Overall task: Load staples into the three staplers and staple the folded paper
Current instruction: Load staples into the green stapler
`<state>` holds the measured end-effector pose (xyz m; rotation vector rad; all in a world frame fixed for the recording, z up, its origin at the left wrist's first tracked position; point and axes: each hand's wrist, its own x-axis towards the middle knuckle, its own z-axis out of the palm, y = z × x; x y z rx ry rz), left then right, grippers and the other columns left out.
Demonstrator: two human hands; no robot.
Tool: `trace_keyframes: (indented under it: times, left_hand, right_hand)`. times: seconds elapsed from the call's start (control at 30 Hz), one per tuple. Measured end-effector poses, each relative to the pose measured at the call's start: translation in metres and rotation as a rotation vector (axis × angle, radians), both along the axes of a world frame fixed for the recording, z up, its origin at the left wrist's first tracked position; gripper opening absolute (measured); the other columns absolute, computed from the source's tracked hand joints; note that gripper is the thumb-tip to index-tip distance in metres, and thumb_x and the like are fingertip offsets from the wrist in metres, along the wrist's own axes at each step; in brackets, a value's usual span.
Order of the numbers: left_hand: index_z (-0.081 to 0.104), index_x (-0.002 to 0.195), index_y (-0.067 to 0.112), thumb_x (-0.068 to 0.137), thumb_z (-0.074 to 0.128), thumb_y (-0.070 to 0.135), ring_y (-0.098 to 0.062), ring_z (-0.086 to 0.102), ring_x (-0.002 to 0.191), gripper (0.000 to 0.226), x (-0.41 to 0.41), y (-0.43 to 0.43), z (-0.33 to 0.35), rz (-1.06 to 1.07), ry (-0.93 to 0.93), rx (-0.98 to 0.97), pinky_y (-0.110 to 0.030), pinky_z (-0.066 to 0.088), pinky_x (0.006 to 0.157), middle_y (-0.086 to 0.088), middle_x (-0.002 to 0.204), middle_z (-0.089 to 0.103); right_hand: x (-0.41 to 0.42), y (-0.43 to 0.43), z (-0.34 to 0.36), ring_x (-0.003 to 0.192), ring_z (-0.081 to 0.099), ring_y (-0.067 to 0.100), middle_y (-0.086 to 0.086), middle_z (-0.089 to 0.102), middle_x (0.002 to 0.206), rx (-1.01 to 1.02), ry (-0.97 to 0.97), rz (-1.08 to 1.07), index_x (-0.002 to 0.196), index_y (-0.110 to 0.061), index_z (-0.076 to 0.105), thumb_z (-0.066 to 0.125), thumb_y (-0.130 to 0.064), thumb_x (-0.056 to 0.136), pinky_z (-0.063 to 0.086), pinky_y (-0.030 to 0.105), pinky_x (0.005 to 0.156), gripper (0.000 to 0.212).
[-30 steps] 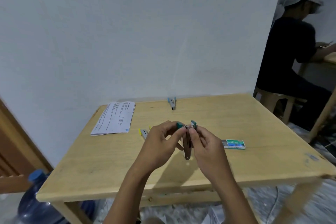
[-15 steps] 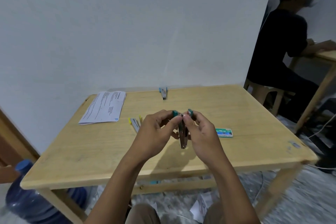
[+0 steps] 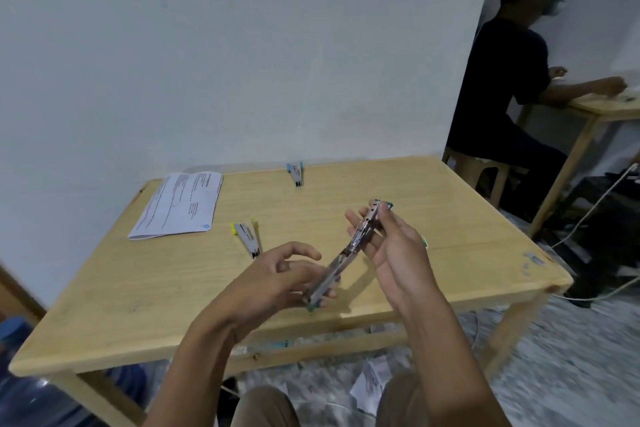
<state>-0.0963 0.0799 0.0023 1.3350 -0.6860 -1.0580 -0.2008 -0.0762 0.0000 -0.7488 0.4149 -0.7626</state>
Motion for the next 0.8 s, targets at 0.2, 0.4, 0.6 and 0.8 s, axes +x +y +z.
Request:
trace_keyframes:
  times: [0.2, 0.4, 0.6, 0.8]
  left_hand:
    - [0.058, 0.103, 0.003, 0.097, 0.045, 0.039, -0.027, 0.065, 0.053, 0.039, -0.021, -0.010, -0.003, -0.064, 0.327, -0.142, -0.031, 0.055, 0.054, -0.019, 0.078, 0.065]
    - [0.058, 0.080, 0.007, 0.102, 0.042, 0.040, -0.009, 0.026, 0.028, 0.043, -0.021, -0.019, -0.014, 0.087, 0.307, -0.181, -0.019, 0.025, 0.034, -0.003, 0.048, 0.036]
    - [0.067, 0.089, 0.014, 0.102, 0.039, 0.034, -0.011, 0.028, 0.034, 0.037, -0.017, -0.025, -0.019, 0.076, 0.327, -0.239, -0.027, 0.018, 0.046, -0.002, 0.060, 0.041]
    - [0.064, 0.107, 0.016, 0.102, 0.039, 0.037, -0.011, 0.026, 0.040, 0.033, -0.016, -0.027, -0.022, 0.148, 0.346, -0.252, -0.031, 0.011, 0.055, -0.002, 0.062, 0.039]
  right_hand:
    - [0.016, 0.019, -0.001, 0.103, 0.072, 0.027, 0.013, 0.076, 0.095, 0.021, -0.012, 0.250, 0.115, 0.001, 0.061, 0.048, -0.019, 0.101, 0.056, 0.038, 0.095, 0.028]
    - [0.021, 0.030, -0.007, 0.085, 0.070, 0.008, -0.009, 0.072, 0.105, -0.649, 0.372, -0.042, 0.114, -0.030, 0.064, 0.059, -0.030, 0.097, 0.054, 0.026, 0.084, 0.018]
    - [0.019, 0.031, -0.011, 0.098, 0.065, -0.004, -0.018, 0.068, 0.110, -1.082, 0.456, -0.245, 0.113, -0.035, 0.067, 0.065, -0.026, 0.093, 0.054, 0.026, 0.085, 0.022]
    - [0.024, 0.024, -0.006, 0.091, 0.064, -0.001, -0.020, 0.065, 0.108, -1.352, 0.580, -0.254, 0.113, -0.037, 0.070, 0.064, -0.034, 0.094, 0.050, 0.023, 0.076, 0.021]
